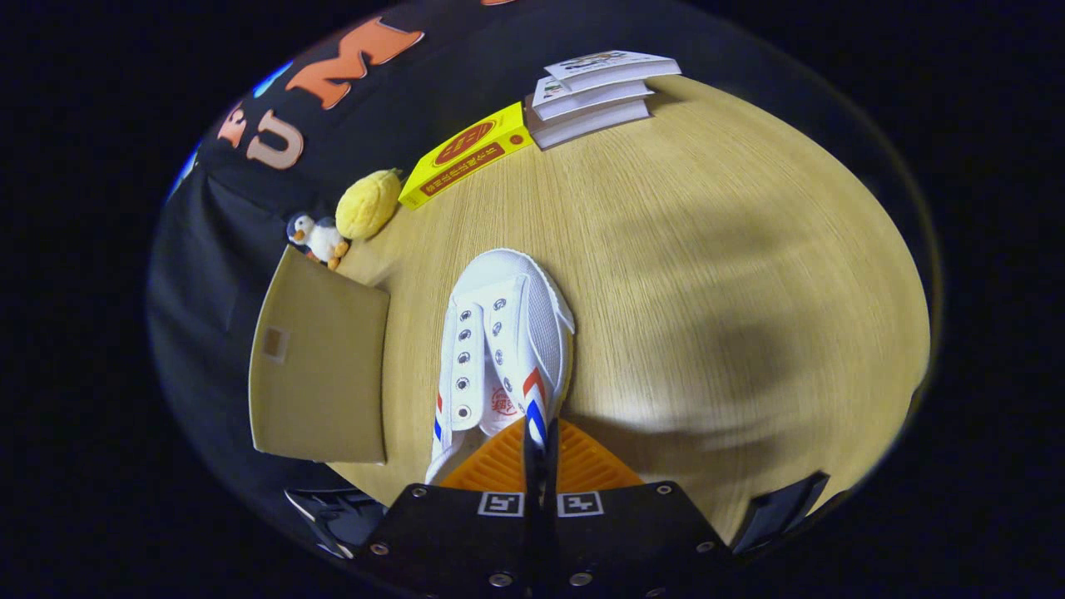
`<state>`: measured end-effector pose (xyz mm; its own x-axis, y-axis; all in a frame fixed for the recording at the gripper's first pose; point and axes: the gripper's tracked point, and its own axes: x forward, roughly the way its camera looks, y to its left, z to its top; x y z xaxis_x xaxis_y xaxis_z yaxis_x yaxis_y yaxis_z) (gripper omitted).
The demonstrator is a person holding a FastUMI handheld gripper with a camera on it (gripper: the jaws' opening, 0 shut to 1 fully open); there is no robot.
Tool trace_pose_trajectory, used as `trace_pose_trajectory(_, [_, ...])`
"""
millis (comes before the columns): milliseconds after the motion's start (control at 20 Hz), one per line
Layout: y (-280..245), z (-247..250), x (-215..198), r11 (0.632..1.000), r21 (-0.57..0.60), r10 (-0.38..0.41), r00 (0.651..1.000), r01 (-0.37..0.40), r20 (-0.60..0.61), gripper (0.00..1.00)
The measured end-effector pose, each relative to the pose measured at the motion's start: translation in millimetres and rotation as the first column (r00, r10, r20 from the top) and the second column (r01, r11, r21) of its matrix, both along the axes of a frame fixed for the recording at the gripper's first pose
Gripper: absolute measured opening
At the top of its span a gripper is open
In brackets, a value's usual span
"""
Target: Open the storage box then place both shoes into the box .Put the left shoe in first, then the right shoe, with the right side of both shoes facing outward in a uniform manner.
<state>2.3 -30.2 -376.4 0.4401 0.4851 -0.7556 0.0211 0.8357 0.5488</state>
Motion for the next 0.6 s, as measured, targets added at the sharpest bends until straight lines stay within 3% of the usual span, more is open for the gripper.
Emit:
trace_pose_trajectory(200, [17, 31, 10, 0.996, 0.083, -0.034, 0.998, 0.030, 0.046, 0.00])
trace_pose_trajectory(600, [65, 121, 20, 0.997, 0.082, -0.019, 0.988, 0.007, 0.153, 0.00])
